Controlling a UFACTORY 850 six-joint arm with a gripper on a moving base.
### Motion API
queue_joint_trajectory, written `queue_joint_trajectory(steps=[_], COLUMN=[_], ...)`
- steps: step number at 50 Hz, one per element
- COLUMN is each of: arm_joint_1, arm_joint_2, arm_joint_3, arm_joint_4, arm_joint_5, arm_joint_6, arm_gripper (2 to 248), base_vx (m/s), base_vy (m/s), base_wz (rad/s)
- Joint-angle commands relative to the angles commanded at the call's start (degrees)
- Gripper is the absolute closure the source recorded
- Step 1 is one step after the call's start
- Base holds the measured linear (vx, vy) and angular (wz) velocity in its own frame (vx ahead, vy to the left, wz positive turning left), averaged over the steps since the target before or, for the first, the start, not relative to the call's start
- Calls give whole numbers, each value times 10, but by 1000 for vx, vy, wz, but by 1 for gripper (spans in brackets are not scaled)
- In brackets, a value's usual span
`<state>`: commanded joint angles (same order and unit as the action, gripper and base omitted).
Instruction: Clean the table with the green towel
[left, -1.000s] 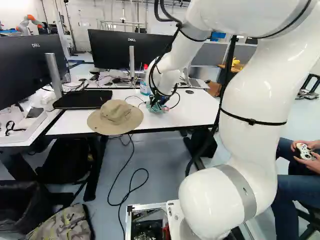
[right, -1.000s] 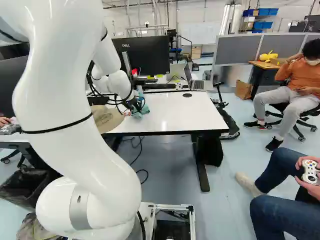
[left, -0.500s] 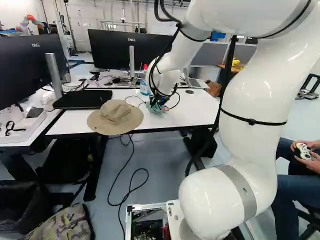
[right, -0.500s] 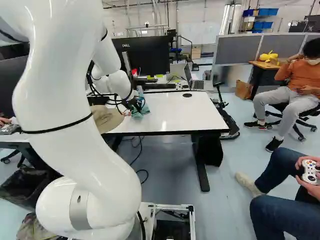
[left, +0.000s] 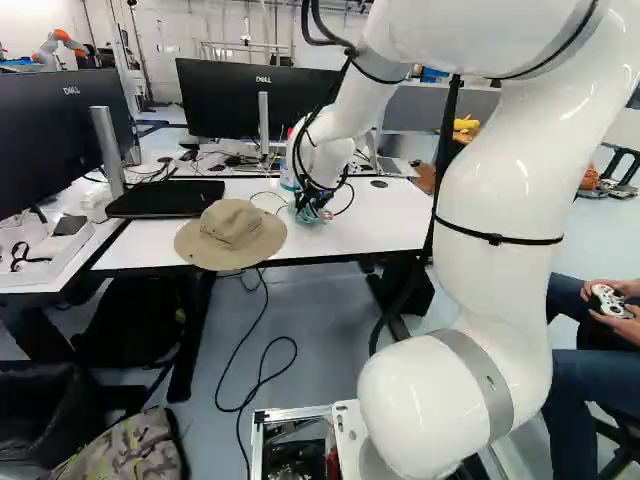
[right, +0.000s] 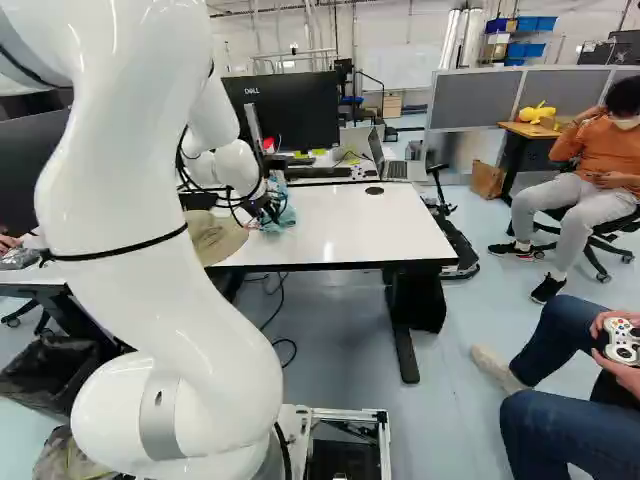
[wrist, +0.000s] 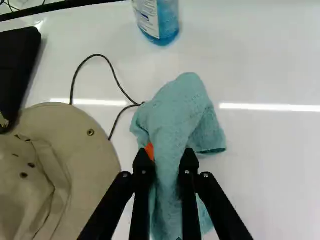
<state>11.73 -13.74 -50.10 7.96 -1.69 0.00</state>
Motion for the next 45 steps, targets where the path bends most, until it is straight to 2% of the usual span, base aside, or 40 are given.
queue_joint_trajectory(steps=[9, 18, 45], arm_joint_1=[12, 13, -36], arm_joint_2=[13, 33, 47], arm_joint_3=[15, 39, 55], arm_joint_4=[0, 0, 0], arm_joint_5=[0, 0, 0], arm_joint_6=[0, 0, 0], arm_gripper=[188, 188, 188], base_vx=[0, 0, 0], base_vy=[0, 0, 0], base_wz=[0, 0, 0])
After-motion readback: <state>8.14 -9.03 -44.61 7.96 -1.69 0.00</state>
